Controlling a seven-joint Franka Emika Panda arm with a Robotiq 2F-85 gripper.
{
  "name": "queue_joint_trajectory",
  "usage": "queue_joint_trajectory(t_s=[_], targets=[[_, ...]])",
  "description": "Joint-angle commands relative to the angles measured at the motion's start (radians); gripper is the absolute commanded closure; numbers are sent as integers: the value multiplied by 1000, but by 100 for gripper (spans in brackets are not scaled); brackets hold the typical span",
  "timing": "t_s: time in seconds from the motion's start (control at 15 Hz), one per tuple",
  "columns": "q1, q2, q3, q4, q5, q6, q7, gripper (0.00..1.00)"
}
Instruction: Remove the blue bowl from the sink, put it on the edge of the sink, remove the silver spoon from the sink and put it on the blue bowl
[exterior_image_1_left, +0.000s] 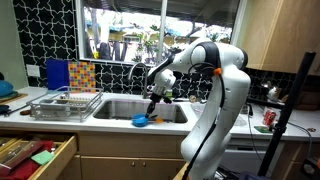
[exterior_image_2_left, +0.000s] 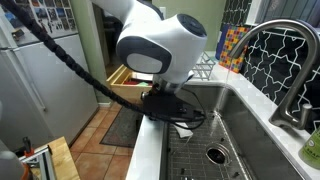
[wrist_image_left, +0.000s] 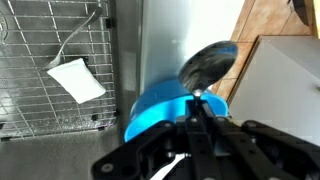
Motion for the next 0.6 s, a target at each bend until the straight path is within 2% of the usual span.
queue_joint_trajectory(t_s=[0.0,0.53], targets=[[13,-6,-18,-17,33,19,-59,98],[16,1,-21,0,78,8,-91,98]])
